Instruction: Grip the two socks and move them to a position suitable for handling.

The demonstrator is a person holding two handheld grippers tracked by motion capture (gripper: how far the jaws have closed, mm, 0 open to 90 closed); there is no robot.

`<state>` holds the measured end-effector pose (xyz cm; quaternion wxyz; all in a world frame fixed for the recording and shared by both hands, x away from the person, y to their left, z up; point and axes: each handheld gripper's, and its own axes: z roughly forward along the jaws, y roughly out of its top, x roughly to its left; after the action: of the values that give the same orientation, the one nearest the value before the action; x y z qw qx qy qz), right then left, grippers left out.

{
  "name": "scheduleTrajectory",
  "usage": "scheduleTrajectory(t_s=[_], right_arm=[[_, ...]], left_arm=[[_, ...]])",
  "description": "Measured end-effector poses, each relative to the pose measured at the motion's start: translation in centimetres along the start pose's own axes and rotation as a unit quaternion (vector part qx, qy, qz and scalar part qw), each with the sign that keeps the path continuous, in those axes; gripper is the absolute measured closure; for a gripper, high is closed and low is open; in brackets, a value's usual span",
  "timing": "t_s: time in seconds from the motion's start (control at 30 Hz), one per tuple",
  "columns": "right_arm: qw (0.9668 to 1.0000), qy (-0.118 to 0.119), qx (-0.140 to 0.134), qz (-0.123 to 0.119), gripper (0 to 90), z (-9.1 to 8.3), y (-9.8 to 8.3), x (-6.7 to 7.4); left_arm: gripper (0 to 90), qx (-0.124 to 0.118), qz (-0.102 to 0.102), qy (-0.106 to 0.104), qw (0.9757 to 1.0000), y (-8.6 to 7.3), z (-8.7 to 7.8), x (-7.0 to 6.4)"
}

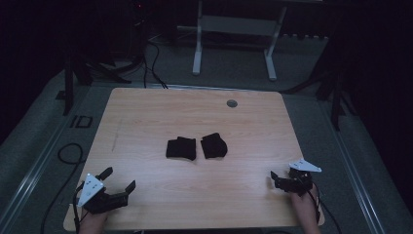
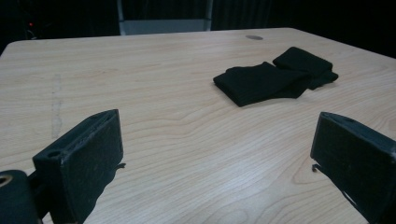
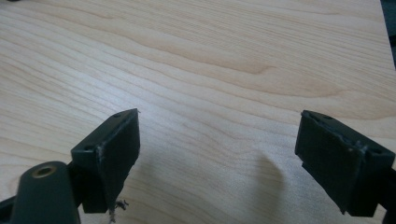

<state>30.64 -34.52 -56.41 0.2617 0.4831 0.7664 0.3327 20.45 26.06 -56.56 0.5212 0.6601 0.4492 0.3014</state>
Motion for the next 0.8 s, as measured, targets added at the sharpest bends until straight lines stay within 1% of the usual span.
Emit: scheduleTrajectory(t_s=[0.13, 0.2, 0.27, 0.3, 0.43, 0.5, 0.63, 0.77, 0.8], right_arm=[[0.9998, 0.006, -0.012, 0.014, 13.6, -0.3, 0.0, -0.2], [0.9994, 0.017, -0.023, 0.019, 13.6, -0.5, 0.2, -0.1], [0.9992, 0.026, -0.026, 0.015, 13.6, -0.6, 0.4, 0.2], [0.9989, 0.036, -0.027, 0.013, 13.5, -0.5, 0.6, 0.4], [0.9985, 0.047, -0.027, -0.008, 13.5, -0.3, 1.3, 1.1], [0.9979, 0.057, -0.03, -0.011, 13.5, -0.2, 1.7, 1.5], [0.9972, 0.065, -0.03, -0.019, 13.5, 0.1, 2.4, 1.9], [0.996, 0.082, -0.035, -0.013, 13.5, 0.3, 3.2, 2.3], [0.9957, 0.085, -0.035, -0.016, 13.5, 0.4, 3.4, 2.5]], left_arm=[[2.8, -0.004, -0.004, 0.012, 0.9999, 0.0, -0.2, 0.3], [2.8, -0.004, -0.005, 0.015, 0.9999, 0.0, -0.3, 0.4], [2.8, -0.004, -0.006, 0.017, 0.9998, 0.1, -0.3, 0.4], [2.8, -0.005, -0.008, 0.017, 0.9998, 0.1, -0.4, 0.3], [2.8, -0.004, -0.001, 0.016, 0.9999, 0.2, -0.4, 0.1], [2.8, -0.004, 0.0, 0.014, 0.9999, 0.2, -0.3, 0.1], [2.8, -0.001, -0.002, 0.011, 0.9999, 0.1, -0.3, 0.1], [2.8, -0.002, -0.003, 0.011, 0.9999, 0.1, -0.3, 0.2], [2.8, -0.002, -0.004, 0.01, 0.9999, 0.1, -0.3, 0.2]])
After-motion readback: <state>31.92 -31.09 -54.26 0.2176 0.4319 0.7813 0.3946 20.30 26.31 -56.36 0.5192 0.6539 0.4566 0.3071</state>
